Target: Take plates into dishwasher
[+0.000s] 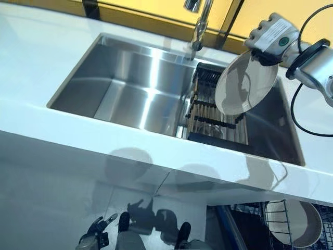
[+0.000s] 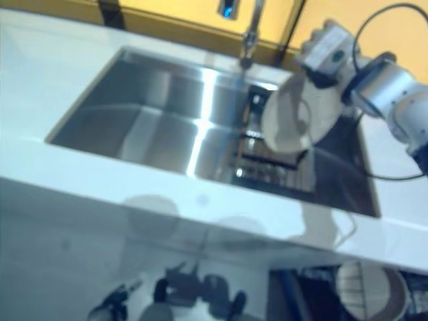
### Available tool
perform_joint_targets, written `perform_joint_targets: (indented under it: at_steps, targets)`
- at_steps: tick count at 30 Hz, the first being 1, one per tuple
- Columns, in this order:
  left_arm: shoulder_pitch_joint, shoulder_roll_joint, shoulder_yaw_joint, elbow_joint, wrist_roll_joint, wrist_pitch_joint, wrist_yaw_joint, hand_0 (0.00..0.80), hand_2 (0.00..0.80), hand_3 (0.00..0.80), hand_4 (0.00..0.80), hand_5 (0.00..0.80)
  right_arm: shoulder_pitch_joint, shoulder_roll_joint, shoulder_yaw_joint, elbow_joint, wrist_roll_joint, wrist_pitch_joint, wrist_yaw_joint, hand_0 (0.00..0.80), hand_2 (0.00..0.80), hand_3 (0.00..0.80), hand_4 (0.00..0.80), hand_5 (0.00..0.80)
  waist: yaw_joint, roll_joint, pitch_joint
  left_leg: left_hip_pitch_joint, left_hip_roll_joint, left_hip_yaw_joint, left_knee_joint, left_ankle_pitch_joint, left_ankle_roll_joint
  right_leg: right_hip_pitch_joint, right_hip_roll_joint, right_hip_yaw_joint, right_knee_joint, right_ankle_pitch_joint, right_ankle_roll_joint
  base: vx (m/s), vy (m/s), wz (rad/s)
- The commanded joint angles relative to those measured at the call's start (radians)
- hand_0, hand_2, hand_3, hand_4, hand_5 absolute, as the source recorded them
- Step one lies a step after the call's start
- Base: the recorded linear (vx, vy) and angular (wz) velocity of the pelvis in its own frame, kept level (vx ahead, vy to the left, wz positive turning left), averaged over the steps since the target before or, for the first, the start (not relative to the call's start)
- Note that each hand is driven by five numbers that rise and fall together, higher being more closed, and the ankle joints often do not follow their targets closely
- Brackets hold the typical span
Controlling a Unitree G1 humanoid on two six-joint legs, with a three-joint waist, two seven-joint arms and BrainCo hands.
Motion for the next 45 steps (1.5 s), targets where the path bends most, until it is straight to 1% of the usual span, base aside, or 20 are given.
perform_joint_targets:
  at_steps: [1, 3, 5, 7, 12, 13, 15, 21, 26, 27, 28, 31, 34, 35, 36, 37, 39, 40, 45]
  targets:
    - [0.016, 0.013, -0.040, 0.046, 0.047, -0.017, 0.007, 0.000, 0.000, 0.000, 0.000, 0.000, -0.119, -0.070, -0.004, 0.079, 0.077, 0.171, 0.037, 0.800, 0.800, 0.800, 0.800, 0.800, -0.012, -0.026, -0.072, 0.042, -0.007, 0.029, -0.003, -0.073, 0.052, 0.037, -0.032, 0.031, -0.001, -0.043, 0.078, 0.046, 0.010, -0.14]
    - [0.020, 0.013, -0.039, 0.055, 0.062, -0.016, 0.002, 0.000, 0.000, 0.000, 0.000, 0.000, -0.124, -0.090, 0.002, 0.111, 0.110, 0.227, 0.075, 0.800, 0.800, 0.800, 0.800, 0.800, -0.020, -0.027, -0.087, 0.055, -0.005, 0.040, -0.003, -0.079, 0.052, 0.040, -0.032, 0.040, -0.001, -0.043, 0.081, 0.052, 0.006, -0.17]
    - [0.022, 0.011, -0.043, 0.060, 0.066, -0.017, 0.001, 0.000, 0.000, 0.000, 0.000, 0.000, -0.133, -0.098, 0.012, 0.129, 0.125, 0.240, 0.085, 0.800, 0.800, 0.800, 0.800, 0.800, -0.024, -0.028, -0.095, 0.062, -0.003, 0.046, -0.003, -0.081, 0.051, 0.042, -0.032, 0.044, -0.001, -0.042, 0.083, 0.048, 0.013, -0.13]
    - [0.024, 0.010, -0.043, 0.068, 0.076, -0.019, -0.004, 0.000, 0.000, 0.000, 0.000, 0.000, -0.146, -0.109, 0.022, 0.152, 0.168, 0.277, 0.114, 0.800, 0.800, 0.800, 0.800, 0.800, -0.034, -0.027, -0.105, 0.072, -0.002, 0.056, -0.003, -0.084, 0.051, 0.042, -0.032, 0.054, -0.001, -0.040, 0.085, 0.043, 0.014, -0.09]
    - [0.024, 0.011, -0.048, 0.079, 0.091, -0.019, -0.008, 0.000, 0.000, 0.000, 0.000, 0.000, -0.171, -0.121, 0.049, 0.203, 0.228, 0.325, 0.149, 0.800, 0.800, 0.800, 0.800, 0.800, -0.051, -0.031, -0.120, 0.087, 0.001, 0.076, -0.003, -0.089, 0.050, 0.040, -0.029, 0.073, -0.001, -0.036, 0.087, 0.026, 0.002, -0.17]
    - [0.026, 0.014, -0.048, 0.081, 0.099, -0.017, -0.012, 0.000, 0.000, 0.000, 0.000, 0.000, -0.171, -0.127, 0.054, 0.225, 0.246, 0.356, 0.186, 0.800, 0.800, 0.800, 0.800, 0.800, -0.060, -0.032, -0.125, 0.093, 0.002, 0.086, -0.003, -0.091, 0.051, 0.039, -0.027, 0.082, -0.001, -0.034, 0.087, 0.025, 0.001, -0.14]
    - [0.027, 0.017, -0.047, 0.084, 0.110, -0.015, -0.019, 0.000, 0.000, 0.000, 0.000, 0.000, -0.175, -0.136, 0.064, 0.246, 0.251, 0.371, 0.217, 0.800, 0.800, 0.800, 0.800, 0.800, -0.067, -0.035, -0.127, 0.100, 0.002, 0.095, -0.003, -0.093, 0.052, 0.038, -0.026, 0.089, -0.001, -0.031, 0.087, 0.029, 0.001, -0.15]
    - [0.024, 0.025, -0.051, 0.095, 0.137, -0.010, -0.034, 0.000, 0.000, 0.000, 0.000, 0.000, -0.196, -0.151, 0.097, 0.321, 0.243, 0.401, 0.250, 0.800, 0.800, 0.800, 0.800, 0.800, -0.093, -0.038, -0.129, 0.124, 0.007, 0.134, -0.003, -0.101, 0.056, 0.035, -0.020, 0.119, -0.001, -0.025, 0.089, 0.022, -0.005, -0.16]
    - [0.018, 0.026, -0.052, 0.102, 0.162, -0.003, -0.039, 0.000, 0.000, 0.000, 0.000, 0.000, -0.167, -0.181, 0.087, 0.352, 0.245, 0.433, 0.273, 0.800, 0.800, 0.800, 0.800, 0.800, -0.117, -0.043, -0.129, 0.140, 0.013, 0.169, -0.003, -0.108, 0.059, 0.027, -0.013, 0.140, -0.001, -0.020, 0.091, 0.028, -0.021, -0.17]
    - [0.016, 0.028, -0.052, 0.105, 0.170, -0.002, -0.046, 0.000, 0.000, 0.000, 0.000, 0.000, -0.159, -0.190, 0.082, 0.359, 0.255, 0.456, 0.290, 0.800, 0.800, 0.800, 0.800, 0.800, -0.127, -0.042, -0.129, 0.144, 0.014, 0.181, -0.003, -0.109, 0.060, 0.022, -0.011, 0.149, -0.001, -0.016, 0.092, 0.014, -0.010, -0.08]
    - [0.015, 0.028, -0.052, 0.106, 0.174, -0.002, -0.047, 0.000, 0.000, 0.000, 0.000, 0.000, -0.155, -0.194, 0.080, 0.362, 0.253, 0.463, 0.296, 0.800, 0.800, 0.800, 0.800, 0.800, -0.131, -0.042, -0.129, 0.145, 0.014, 0.184, -0.003, -0.110, 0.060, 0.020, -0.010, 0.152, -0.001, -0.015, 0.092, 0.015, -0.009, -0.16]
    - [0.002, 0.028, -0.052, 0.112, 0.186, 0.004, -0.057, 0.000, 0.000, 0.000, 0.000, 0.000, -0.122, -0.214, 0.056, 0.390, 0.288, 0.502, 0.313, 0.800, 0.800, 0.800, 0.800, 0.800, -0.154, -0.039, -0.129, 0.151, 0.016, 0.209, -0.003, -0.114, 0.062, 0.007, -0.009, 0.172, -0.001, -0.008, 0.095, 0.015, 0.004, -0.26]
    - [-0.011, 0.027, -0.056, 0.115, 0.189, 0.010, -0.058, 0.000, 0.000, 0.000, 0.000, 0.000, -0.061, -0.233, -0.003, 0.420, 0.317, 0.515, 0.307, 0.800, 0.800, 0.800, 0.800, 0.800, -0.179, -0.037, -0.128, 0.163, 0.014, 0.236, -0.003, -0.122, 0.066, -0.007, -0.008, 0.194, -0.001, 0.001, 0.099, 0.020, 0.003, -0.23]
    - [-0.013, 0.027, -0.056, 0.116, 0.190, 0.011, -0.059, 0.000, 0.000, 0.000, 0.000, 0.000, -0.052, -0.235, -0.012, 0.424, 0.318, 0.523, 0.309, 0.800, 0.800, 0.800, 0.800, 0.800, -0.183, -0.037, -0.128, 0.165, 0.014, 0.240, -0.003, -0.124, 0.066, -0.010, -0.008, 0.197, -0.001, 0.003, 0.099, 0.001, 0.005, -0.26]
    - [-0.023, 0.029, -0.057, 0.119, 0.195, 0.018, -0.063, 0.000, 0.000, 0.000, 0.000, 0.000, -0.025, -0.238, -0.041, 0.438, 0.305, 0.536, 0.311, 0.800, 0.800, 0.800, 0.800, 0.800, -0.196, -0.036, -0.127, 0.170, 0.012, 0.253, -0.003, -0.128, 0.068, -0.021, -0.008, 0.210, -0.001, 0.010, 0.101, -0.004, 0.008, -0.25]
    - [-0.025, 0.030, -0.057, 0.120, 0.193, 0.019, -0.063, 0.000, 0.000, 0.000, 0.000, 0.000, -0.019, -0.238, -0.047, 0.440, 0.302, 0.538, 0.310, 0.800, 0.800, 0.800, 0.800, 0.800, -0.198, -0.036, -0.126, 0.171, 0.012, 0.256, -0.003, -0.129, 0.068, -0.023, -0.008, 0.212, -0.001, 0.011, 0.102, -0.003, 0.018, -0.30]
    - [-0.043, 0.031, -0.057, 0.124, 0.191, 0.029, -0.067, 0.000, 0.000, 0.000, 0.000, 0.000, 0.030, -0.244, -0.095, 0.466, 0.296, 0.545, 0.327, 0.800, 0.800, 0.800, 0.800, 0.800, -0.220, -0.032, -0.120, 0.187, 0.012, 0.279, -0.003, -0.139, 0.071, -0.034, -0.007, 0.230, -0.001, 0.019, 0.106, -0.013, 0.025, -0.28]
    - [-0.046, 0.032, -0.059, 0.124, 0.185, 0.031, -0.064, 0.000, 0.000, 0.000, 0.000, 0.000, 0.039, -0.245, -0.103, 0.465, 0.297, 0.550, 0.333, 0.800, 0.800, 0.800, 0.800, 0.800, -0.223, -0.033, -0.119, 0.188, 0.011, 0.283, -0.003, -0.140, 0.072, -0.037, -0.006, 0.234, -0.001, 0.021, 0.106, -0.025, 0.033, -0.31]
    - [-0.069, 0.024, -0.061, 0.132, 0.180, 0.047, -0.060, 0.000, 0.000, 0.000, 0.000, 0.000, 0.124, -0.246, -0.167, 0.483, 0.282, 0.532, 0.366, 0.800, 0.800, 0.800, 0.800, 0.800, -0.259, -0.028, -0.117, 0.201, 0.007, 0.315, 0.002, -0.149, 0.076, -0.058, -0.002, 0.271, -0.001, 0.033, 0.108, -0.006, 0.035, -0.30]
